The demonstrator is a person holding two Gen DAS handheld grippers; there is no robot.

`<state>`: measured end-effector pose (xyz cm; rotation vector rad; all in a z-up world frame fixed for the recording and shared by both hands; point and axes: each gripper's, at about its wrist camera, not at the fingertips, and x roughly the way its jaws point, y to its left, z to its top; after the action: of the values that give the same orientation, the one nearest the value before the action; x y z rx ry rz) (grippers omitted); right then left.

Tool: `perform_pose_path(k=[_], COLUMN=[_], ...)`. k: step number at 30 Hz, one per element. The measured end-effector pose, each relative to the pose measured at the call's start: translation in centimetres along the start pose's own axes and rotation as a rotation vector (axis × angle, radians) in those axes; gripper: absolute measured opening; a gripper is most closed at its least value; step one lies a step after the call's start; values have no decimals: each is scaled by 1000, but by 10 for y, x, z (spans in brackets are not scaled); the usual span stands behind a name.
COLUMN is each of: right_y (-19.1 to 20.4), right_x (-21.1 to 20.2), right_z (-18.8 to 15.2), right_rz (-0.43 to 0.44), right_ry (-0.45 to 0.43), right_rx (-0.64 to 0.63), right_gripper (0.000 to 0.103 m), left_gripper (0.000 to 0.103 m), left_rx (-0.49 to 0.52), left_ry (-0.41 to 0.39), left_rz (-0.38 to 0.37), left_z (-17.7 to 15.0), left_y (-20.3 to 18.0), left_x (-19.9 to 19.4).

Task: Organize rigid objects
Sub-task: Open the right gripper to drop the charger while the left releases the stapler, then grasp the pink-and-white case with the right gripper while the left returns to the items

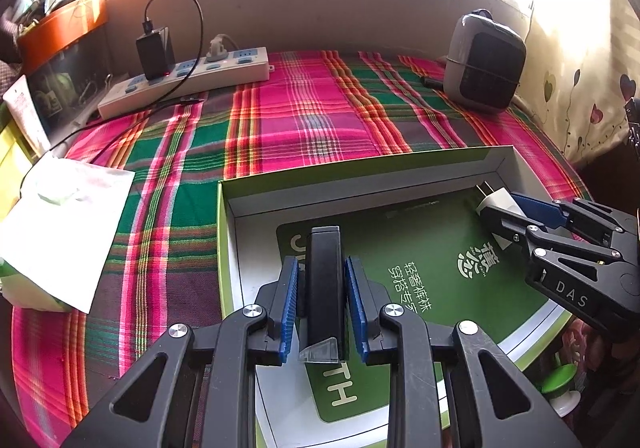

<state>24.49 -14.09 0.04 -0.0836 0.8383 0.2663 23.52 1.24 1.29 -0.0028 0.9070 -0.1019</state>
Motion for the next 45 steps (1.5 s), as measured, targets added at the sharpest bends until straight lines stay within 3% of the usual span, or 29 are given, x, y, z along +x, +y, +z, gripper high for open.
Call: perform_pose_path(k=[9,13,28,45], right_y=[-3,-3,-2,-24], right_x=[-11,-21,-72,-119], right_z=[-2,-3,-25,-85], right_rz=[9,14,12,-24], right_ry=[-32,-46,-104,-130], right_rx=[23,36,53,126], right_gripper=[50,50,50,50], left_gripper=[29,33,34,34], left_rx=[-14,-18,-31,-74], left_ry=[-13,-30,-97,-125], left_rz=[3,-4,-19,-26], left_z=[0,-2,-21,-69], left_y=[1,0,2,16], left_x=[-10,-21,-73,-110])
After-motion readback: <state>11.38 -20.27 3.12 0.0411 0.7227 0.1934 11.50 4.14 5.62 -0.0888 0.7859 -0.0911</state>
